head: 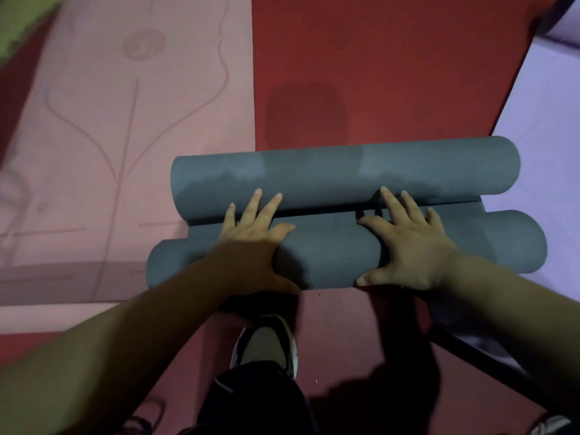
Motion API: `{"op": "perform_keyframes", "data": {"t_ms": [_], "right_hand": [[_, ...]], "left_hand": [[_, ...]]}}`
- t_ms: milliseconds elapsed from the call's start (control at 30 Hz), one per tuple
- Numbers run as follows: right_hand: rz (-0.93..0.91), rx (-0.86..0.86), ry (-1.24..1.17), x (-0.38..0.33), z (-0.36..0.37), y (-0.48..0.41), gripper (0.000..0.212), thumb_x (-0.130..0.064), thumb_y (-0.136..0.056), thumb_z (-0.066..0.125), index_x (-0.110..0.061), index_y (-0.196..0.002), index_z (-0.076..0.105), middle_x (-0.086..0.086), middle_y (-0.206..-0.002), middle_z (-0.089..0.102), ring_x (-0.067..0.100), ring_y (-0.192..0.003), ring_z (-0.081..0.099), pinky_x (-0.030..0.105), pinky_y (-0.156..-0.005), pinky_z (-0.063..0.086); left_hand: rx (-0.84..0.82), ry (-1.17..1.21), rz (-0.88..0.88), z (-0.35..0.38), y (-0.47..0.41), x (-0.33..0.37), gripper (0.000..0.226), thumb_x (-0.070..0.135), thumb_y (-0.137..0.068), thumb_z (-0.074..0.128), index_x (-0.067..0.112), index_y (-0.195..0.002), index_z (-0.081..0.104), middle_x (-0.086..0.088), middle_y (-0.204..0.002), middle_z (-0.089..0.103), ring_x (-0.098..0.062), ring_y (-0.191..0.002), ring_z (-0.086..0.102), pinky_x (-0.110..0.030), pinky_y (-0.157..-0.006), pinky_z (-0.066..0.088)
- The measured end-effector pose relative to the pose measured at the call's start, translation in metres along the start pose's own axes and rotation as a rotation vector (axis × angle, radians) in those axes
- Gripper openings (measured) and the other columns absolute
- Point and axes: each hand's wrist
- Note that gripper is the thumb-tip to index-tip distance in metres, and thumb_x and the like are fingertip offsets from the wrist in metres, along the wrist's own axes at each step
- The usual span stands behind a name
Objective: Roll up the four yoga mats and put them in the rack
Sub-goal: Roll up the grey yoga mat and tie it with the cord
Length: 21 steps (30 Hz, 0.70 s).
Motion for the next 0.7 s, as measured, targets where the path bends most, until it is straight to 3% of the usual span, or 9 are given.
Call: {"op": "perform_keyframes", "data": {"t_ms": [100,167,267,500,600,700], "right_hand": [[0.005,-0.059,-0.028,0.002,-0.008,-0.008,0.120,-0.096,-0.050,0.057,-0.048,-0.152,0.019,-0.001,-0.163,-0.031,0.033,-0.153,-0.022,0.067,-0.120,0.002],[0.003,-0.082,-0.035,0.002,-0.012,-0.012,0.117,-0.093,-0.052,0.061,-0.048,-0.152,0.020,-0.001,-0.163,-0.032,0.033,-0.152,-0.024,0.067,-0.120,0.002],[0.006,-0.094,-0.029,0.002,-0.014,-0.015,0.117,-0.093,-0.053,0.061,-0.047,-0.153,0.020,-0.001,-0.162,-0.034,0.033,-0.151,-0.026,0.068,-0.120,0.001],[0.016,-0.016,0.025,0.000,-0.008,-0.009,0.129,-0.099,-0.042,0.048,-0.046,-0.154,0.011,0.000,-0.163,-0.032,0.038,-0.152,-0.021,0.069,-0.119,0.002],[0.023,-0.014,0.024,-0.001,-0.009,-0.012,0.126,-0.095,-0.048,0.059,-0.046,-0.154,0.013,0.001,-0.163,-0.031,0.038,-0.153,-0.019,0.068,-0.119,0.004],[0.025,-0.036,0.000,0.001,-0.014,-0.018,0.123,-0.092,-0.050,0.065,-0.046,-0.154,0.017,0.001,-0.164,-0.031,0.037,-0.153,-0.018,0.067,-0.120,0.005]], "left_hand": [[0.068,-0.051,-0.005,0.001,0.003,0.002,0.128,0.099,-0.043,0.047,0.035,-0.153,0.032,-0.005,-0.170,-0.009,-0.032,-0.155,-0.015,-0.069,-0.119,-0.002],[0.111,-0.075,0.000,0.004,0.006,0.007,0.126,0.096,-0.047,0.056,0.033,-0.153,0.032,-0.006,-0.170,-0.005,-0.033,-0.156,-0.009,-0.068,-0.119,-0.002],[0.087,-0.059,-0.031,0.003,0.007,0.012,0.122,0.091,-0.050,0.067,0.035,-0.153,0.030,-0.005,-0.170,-0.008,-0.031,-0.156,-0.010,-0.066,-0.120,-0.004],[0.022,0.012,-0.015,-0.007,-0.008,0.000,0.120,0.092,-0.051,0.067,0.039,-0.152,0.029,-0.004,-0.169,-0.016,-0.029,-0.154,-0.021,-0.065,-0.120,-0.005],[0.002,-0.002,-0.022,-0.010,-0.011,-0.001,0.120,0.093,-0.051,0.065,0.040,-0.152,0.028,-0.003,-0.168,-0.019,-0.029,-0.153,-0.023,-0.065,-0.120,-0.007],[0.083,-0.063,-0.017,-0.004,-0.007,0.000,0.122,0.091,-0.050,0.067,0.037,-0.153,0.031,-0.008,-0.170,-0.010,-0.034,-0.156,-0.009,-0.066,-0.119,-0.003]]}}
Point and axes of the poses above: each hand's wrist, its own y-axis away from the middle knuckle, its own z-axis out of the palm, x = y × z
